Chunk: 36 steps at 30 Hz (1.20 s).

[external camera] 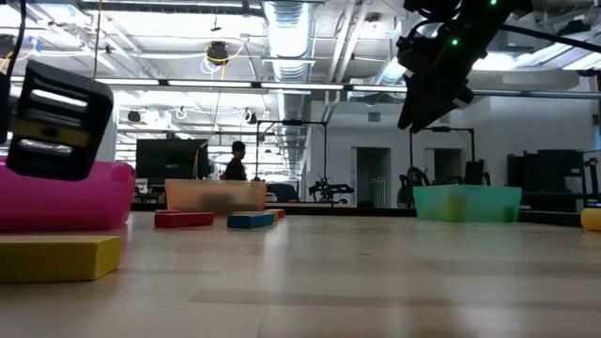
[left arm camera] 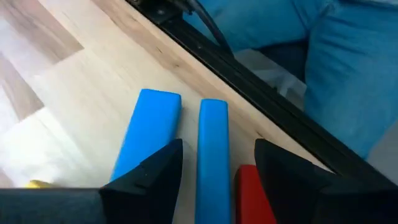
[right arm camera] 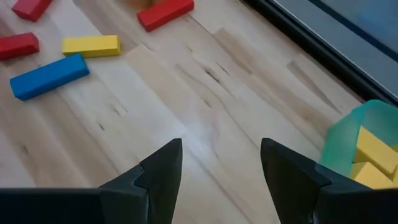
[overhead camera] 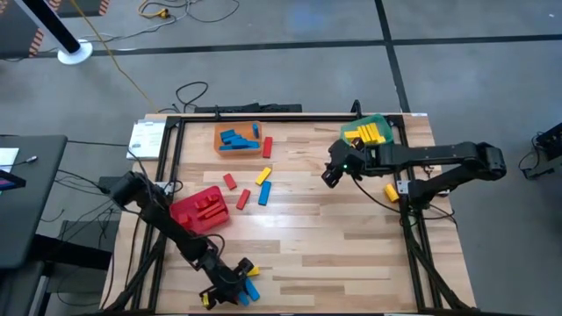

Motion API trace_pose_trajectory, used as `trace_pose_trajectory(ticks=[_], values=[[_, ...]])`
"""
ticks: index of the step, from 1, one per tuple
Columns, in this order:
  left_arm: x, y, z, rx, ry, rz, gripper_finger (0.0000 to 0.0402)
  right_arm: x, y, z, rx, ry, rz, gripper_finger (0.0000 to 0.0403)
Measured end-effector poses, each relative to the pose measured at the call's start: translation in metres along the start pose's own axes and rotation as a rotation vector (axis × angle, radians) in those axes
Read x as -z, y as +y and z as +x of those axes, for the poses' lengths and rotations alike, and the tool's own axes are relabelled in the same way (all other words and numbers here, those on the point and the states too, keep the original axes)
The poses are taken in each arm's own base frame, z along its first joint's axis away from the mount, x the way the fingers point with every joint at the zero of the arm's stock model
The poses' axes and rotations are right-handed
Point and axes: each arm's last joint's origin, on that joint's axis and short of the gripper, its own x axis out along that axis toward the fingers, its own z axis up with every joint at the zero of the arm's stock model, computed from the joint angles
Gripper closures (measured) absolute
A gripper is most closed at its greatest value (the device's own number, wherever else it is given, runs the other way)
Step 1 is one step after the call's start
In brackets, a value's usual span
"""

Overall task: Sort blocks
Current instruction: Put the blue block into the orange bin

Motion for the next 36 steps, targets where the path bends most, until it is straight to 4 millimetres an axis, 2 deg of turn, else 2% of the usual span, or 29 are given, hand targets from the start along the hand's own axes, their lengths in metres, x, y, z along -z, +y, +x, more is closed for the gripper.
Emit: trace_pose_trajectory(ticks=[11,14,19,23,28,36], values=[[0.005,0.021,-0.002,-0.103,0.046,-0.099,0.0213,0.001,0.004,-0.002,-0.015,-0.006,0.009,0.0171],[0.007,0.027,-0.003,-0.117,0.064,-0.126,0.0242,0.002,0.005,-0.002,-0.020,-0.006,0.004,0.0171],[0.008,0.029,-0.003,-0.072,0.069,-0.107,0.0311,0.003,0.008,-0.004,-0.030,-0.007,-0.006,0.0171],[0.001,0.029,-0.002,-0.040,0.063,-0.056,0.0350,0.004,0.010,-0.005,-0.037,-0.007,-0.014,0.0171],[-0.014,0.030,-0.001,-0.022,0.107,0.005,0.0350,0.006,0.013,-0.007,-0.048,-0.008,-0.032,0.0171],[-0.040,0.034,-0.009,-0.065,0.303,0.095,0.0348,0.010,0.020,-0.011,-0.073,-0.009,-0.085,0.0171]])
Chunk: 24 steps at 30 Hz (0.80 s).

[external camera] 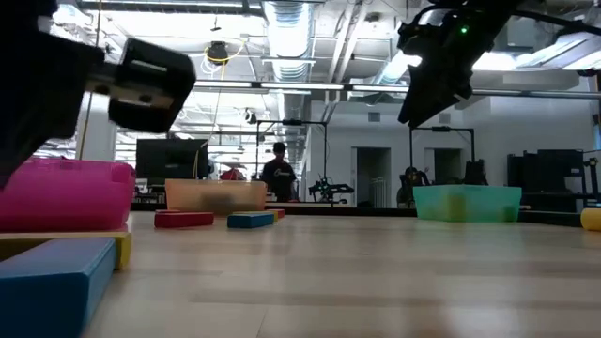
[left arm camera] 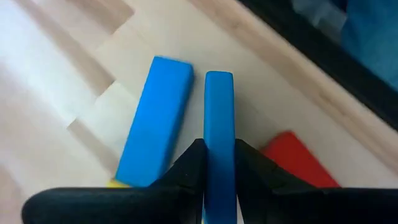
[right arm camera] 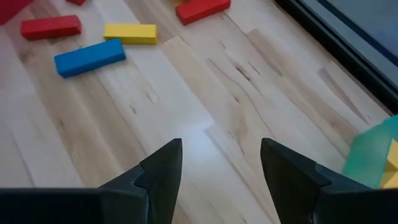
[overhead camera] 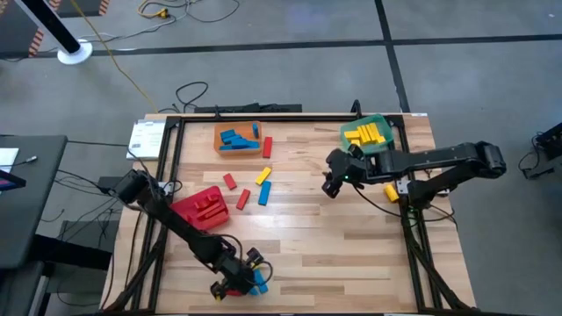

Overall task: Sort blocks
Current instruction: Put the blue block into the orange bin

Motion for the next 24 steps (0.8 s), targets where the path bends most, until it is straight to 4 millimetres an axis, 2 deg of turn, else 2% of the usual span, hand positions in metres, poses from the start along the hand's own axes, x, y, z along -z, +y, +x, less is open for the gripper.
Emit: trace_pose_trajectory(ticks=[6,11,14,19,24], values=[[-0.010,0.007,-0.016,-0.028,0.119,0.002,0.0347,0.003,0.007,-0.003,-0.022,0.001,-0.055,0.0171],[-0.014,0.009,-0.041,-0.086,0.189,0.007,0.0347,0.007,0.013,-0.007,-0.059,0.012,-0.121,0.0171],[-0.013,0.009,-0.063,-0.134,0.200,-0.013,0.0347,0.011,0.017,-0.009,-0.093,0.034,-0.154,0.0171],[-0.012,0.009,-0.112,-0.244,0.175,-0.076,0.0348,0.019,0.020,-0.012,-0.109,0.095,-0.198,0.0171],[-0.003,0.008,-0.161,-0.369,0.152,-0.145,0.0348,0.032,0.016,-0.015,-0.057,0.209,-0.182,0.0171]])
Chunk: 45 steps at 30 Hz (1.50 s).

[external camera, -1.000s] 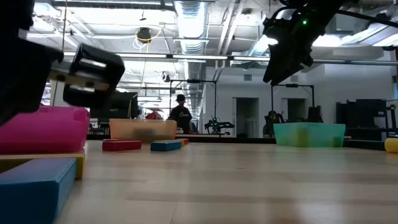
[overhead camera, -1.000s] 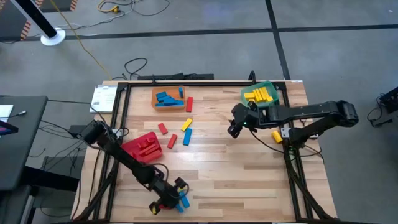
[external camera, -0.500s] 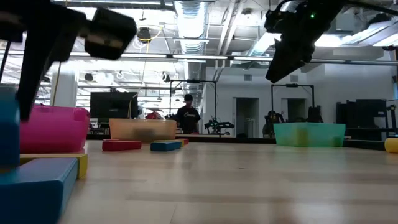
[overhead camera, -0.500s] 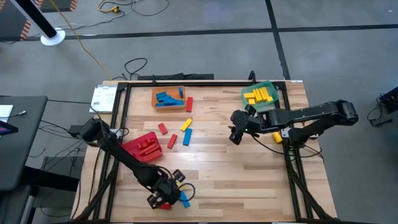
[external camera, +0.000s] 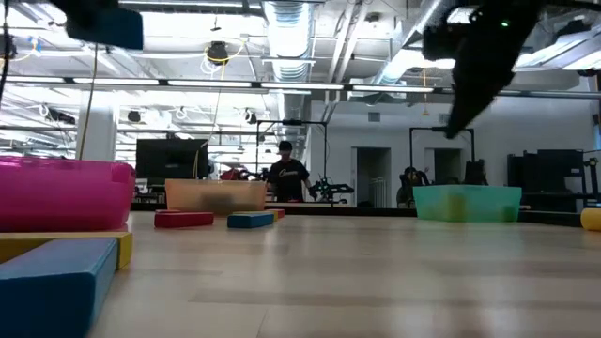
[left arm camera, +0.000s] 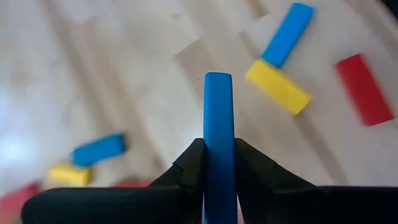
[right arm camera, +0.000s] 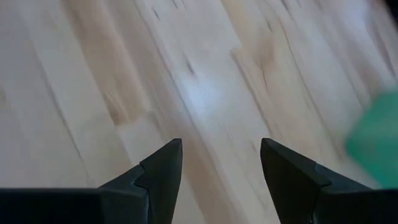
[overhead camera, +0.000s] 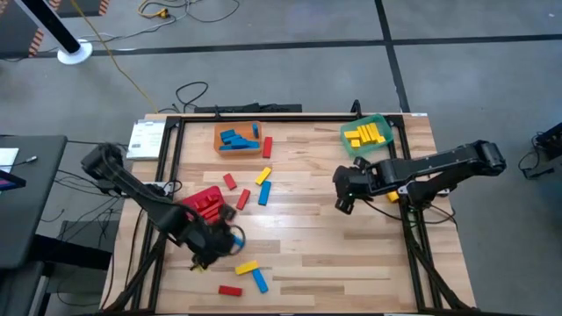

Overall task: Sort blocks
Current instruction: Put the blue block into the orange bin

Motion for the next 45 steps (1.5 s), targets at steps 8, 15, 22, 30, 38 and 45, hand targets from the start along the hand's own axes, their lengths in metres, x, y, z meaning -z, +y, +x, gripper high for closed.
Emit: trace_pose_trajectory(ticks=[8,15,22,30,38,45], values=[[0.037,0.020,-0.043,-0.161,0.115,-0.129,0.0348,0.023,-0.012,-0.003,0.117,0.233,0.198,0.0171],[0.073,0.030,-0.049,-0.252,0.302,-0.264,0.0348,0.032,-0.017,-0.007,0.174,0.337,0.293,0.0171],[0.111,0.031,-0.024,-0.269,0.435,-0.390,0.0348,0.039,-0.022,-0.010,0.252,0.395,0.355,0.0171],[0.138,0.044,-0.010,-0.431,0.431,-0.501,0.0348,0.041,-0.023,-0.012,0.280,0.408,0.389,0.0171],[0.141,0.089,-0.006,-0.573,0.329,-0.594,0.0348,0.043,-0.020,-0.014,0.294,0.404,0.424,0.0171],[0.150,0.139,0.005,-0.578,0.284,-0.612,0.0348,0.052,-0.011,-0.020,0.311,0.401,0.429,0.0171]])
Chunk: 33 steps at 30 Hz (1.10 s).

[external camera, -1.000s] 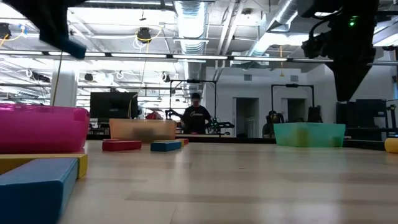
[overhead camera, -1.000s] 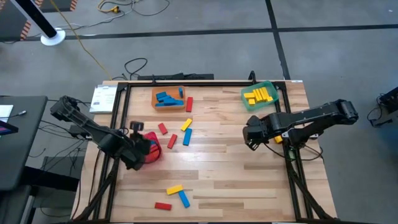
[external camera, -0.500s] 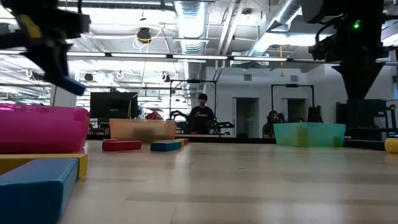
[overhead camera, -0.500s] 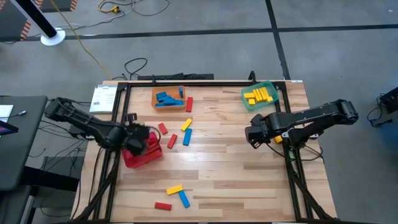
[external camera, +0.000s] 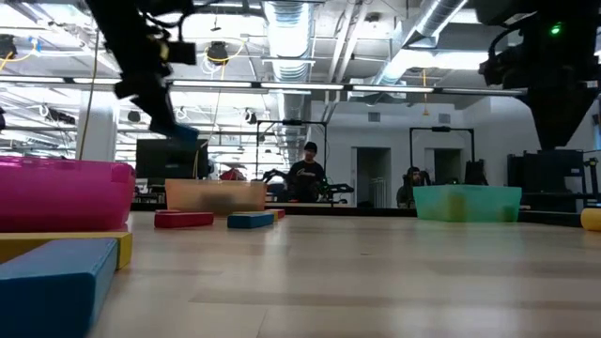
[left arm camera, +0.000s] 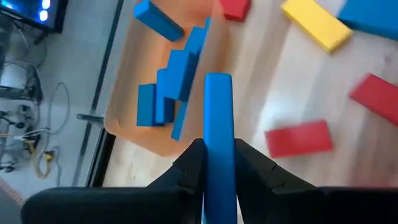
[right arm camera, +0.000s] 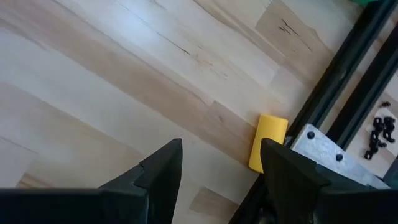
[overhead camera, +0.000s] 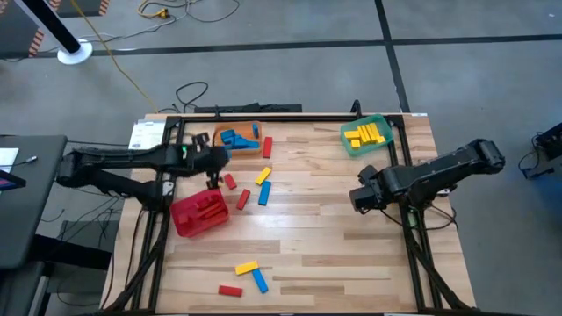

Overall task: Sort blocks
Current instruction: Put the blue block into the orange bin

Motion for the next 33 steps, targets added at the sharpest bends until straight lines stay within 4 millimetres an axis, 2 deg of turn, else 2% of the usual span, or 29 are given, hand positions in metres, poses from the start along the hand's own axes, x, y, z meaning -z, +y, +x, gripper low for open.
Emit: trace_pose_trajectory(ticks=[6,11,15,20,24,33], values=[[-0.005,0.037,0.033,0.052,0.007,-0.075,0.0348,0.014,-0.001,-0.004,0.041,-0.002,0.025,0.0171],[-0.003,0.064,0.063,0.103,0.020,-0.139,0.0343,0.022,-0.001,-0.006,0.058,-0.012,0.050,0.0171],[0.003,0.076,0.091,0.130,0.065,-0.163,0.0339,0.026,-0.001,-0.007,0.066,-0.017,0.071,0.0171],[0.008,0.083,0.124,0.139,0.119,-0.181,0.0338,0.028,-0.004,-0.003,0.105,-0.014,0.105,0.0171],[0.007,0.085,0.135,0.124,0.104,-0.185,0.0337,0.032,-0.004,0.009,0.117,0.016,0.114,0.0171],[0.001,0.087,0.136,0.125,0.036,-0.165,0.0321,0.039,-0.005,0.029,0.129,0.051,0.136,0.0171]])
